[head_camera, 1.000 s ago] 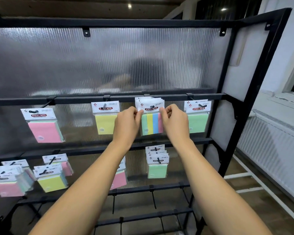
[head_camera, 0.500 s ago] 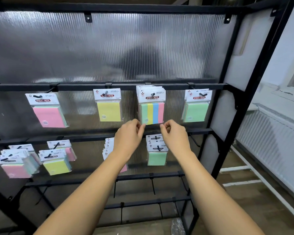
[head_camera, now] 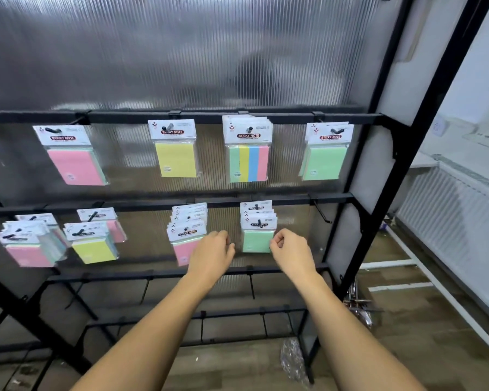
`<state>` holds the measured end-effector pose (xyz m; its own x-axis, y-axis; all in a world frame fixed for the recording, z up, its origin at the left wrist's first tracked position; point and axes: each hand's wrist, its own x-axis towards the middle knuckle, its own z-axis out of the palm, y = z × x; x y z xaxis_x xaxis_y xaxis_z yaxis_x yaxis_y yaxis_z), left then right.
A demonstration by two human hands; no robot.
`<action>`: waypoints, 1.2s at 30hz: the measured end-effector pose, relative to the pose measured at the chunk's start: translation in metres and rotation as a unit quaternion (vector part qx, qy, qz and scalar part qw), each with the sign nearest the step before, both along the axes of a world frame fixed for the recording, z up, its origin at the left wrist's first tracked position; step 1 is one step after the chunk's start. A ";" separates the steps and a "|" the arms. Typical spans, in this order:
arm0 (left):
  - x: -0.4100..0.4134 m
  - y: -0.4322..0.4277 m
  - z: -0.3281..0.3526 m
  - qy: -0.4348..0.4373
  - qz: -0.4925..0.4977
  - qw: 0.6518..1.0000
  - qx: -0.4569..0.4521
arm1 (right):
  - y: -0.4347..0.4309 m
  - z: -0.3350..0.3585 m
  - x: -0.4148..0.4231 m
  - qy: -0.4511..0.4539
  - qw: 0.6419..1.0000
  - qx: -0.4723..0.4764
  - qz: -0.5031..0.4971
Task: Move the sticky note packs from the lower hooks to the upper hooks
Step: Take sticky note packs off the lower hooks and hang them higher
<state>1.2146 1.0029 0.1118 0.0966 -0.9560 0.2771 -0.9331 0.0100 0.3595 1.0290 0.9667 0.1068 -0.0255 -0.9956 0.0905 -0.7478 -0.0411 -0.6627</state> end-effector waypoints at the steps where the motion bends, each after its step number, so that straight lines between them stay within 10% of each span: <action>1: -0.001 0.000 -0.003 0.002 0.002 1.000 0.002 | -0.002 -0.003 0.000 0.001 1.000 0.005 0.001; 36: -0.002 -0.044 -0.028 -0.024 0.010 0.999 0.036 | -0.011 -0.026 -0.009 -0.112 0.991 0.006 0.067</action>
<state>1.2126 0.9585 0.0833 0.1033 -0.9716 0.2127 -0.9493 -0.0325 0.3126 1.0203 0.9556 0.0805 0.0890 -0.9923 0.0855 -0.5693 -0.1212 -0.8131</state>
